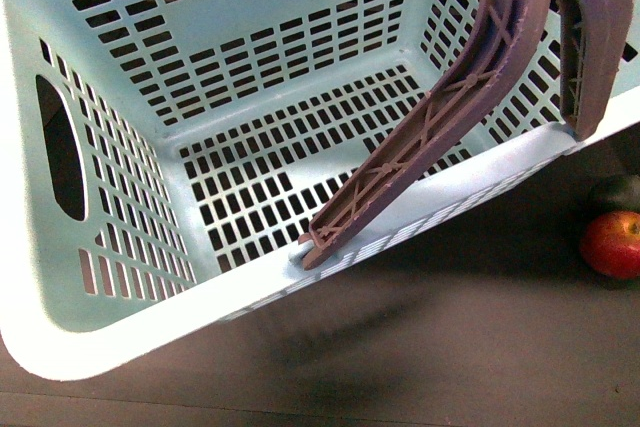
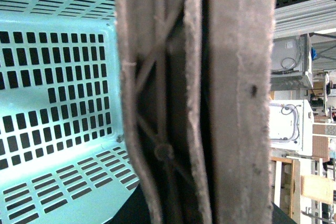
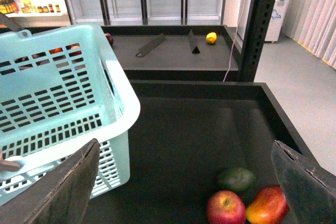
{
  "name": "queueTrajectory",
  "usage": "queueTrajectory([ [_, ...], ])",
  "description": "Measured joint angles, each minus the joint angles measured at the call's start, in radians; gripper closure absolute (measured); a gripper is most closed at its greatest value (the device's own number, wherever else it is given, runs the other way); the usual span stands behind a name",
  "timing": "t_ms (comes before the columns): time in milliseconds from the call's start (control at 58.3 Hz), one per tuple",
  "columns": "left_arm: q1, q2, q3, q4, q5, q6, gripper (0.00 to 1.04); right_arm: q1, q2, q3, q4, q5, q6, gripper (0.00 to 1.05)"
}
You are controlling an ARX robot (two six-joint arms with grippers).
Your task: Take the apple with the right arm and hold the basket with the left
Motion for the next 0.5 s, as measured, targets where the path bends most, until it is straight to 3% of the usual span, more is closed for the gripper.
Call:
queueTrajectory([
  [497, -0.003, 0.0, 0.0, 0.0, 0.003, 0.004, 0.9, 0.0, 0.0, 0.0, 0.0, 0.0, 0.0, 0.09],
])
